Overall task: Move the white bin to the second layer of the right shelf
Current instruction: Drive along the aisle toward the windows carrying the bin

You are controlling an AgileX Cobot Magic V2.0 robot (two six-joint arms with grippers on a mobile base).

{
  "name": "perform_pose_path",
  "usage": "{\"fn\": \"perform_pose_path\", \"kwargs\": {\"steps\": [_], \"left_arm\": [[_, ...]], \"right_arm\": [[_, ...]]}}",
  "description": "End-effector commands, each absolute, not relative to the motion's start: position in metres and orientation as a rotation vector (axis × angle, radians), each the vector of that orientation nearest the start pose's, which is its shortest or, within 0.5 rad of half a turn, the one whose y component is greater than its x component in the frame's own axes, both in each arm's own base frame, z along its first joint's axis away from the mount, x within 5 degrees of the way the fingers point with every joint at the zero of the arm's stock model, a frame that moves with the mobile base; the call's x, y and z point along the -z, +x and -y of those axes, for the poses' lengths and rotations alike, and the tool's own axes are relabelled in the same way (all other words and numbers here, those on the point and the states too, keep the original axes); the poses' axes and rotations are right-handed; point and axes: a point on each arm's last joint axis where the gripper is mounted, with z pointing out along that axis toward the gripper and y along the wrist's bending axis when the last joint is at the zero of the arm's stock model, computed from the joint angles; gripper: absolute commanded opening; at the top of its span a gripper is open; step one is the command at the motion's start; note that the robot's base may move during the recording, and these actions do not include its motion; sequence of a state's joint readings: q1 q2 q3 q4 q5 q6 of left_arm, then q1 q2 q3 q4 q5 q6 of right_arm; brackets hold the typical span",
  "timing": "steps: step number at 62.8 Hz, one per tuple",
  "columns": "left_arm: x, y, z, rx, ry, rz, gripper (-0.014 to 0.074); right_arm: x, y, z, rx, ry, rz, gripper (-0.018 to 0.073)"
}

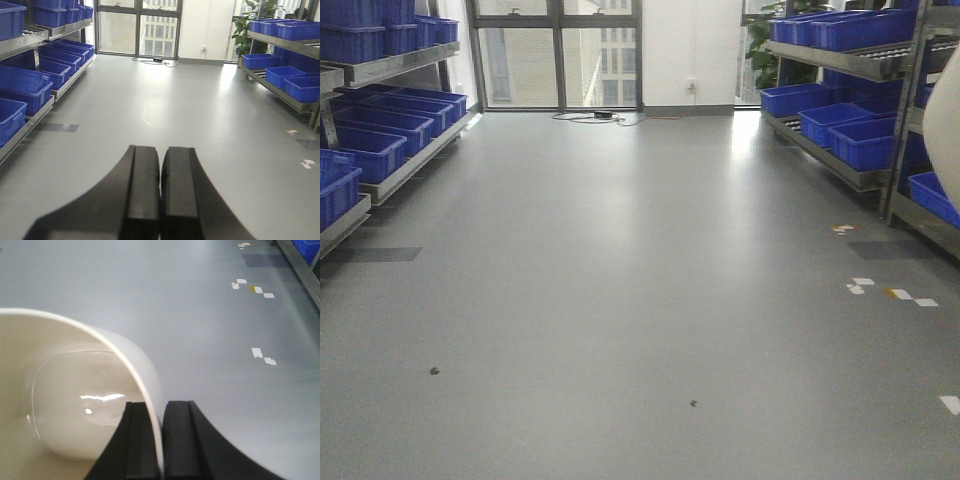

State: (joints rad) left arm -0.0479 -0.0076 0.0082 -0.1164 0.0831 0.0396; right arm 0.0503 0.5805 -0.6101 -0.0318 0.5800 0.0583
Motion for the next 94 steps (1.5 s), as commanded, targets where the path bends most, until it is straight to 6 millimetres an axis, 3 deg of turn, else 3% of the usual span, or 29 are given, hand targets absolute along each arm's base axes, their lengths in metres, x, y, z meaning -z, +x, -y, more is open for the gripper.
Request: {"fn": "perform_pose_path", "kwargs": {"steps": [1, 94], "left_arm": [[-0.2024, 0.0557, 0.0031, 0.111, -0.021, -1.495, 0.0085], [-0.2024, 0.0557, 0.0031, 0.111, -0.021, -1.495, 0.0085]], "right_arm": [[-0.3387, 0.115, -0.004, -0.041, -0.001, -1.908, 0.0055], [-0.3387, 0.115, -0.004, -0.041, -0.001, -1.908, 0.0055]]}}
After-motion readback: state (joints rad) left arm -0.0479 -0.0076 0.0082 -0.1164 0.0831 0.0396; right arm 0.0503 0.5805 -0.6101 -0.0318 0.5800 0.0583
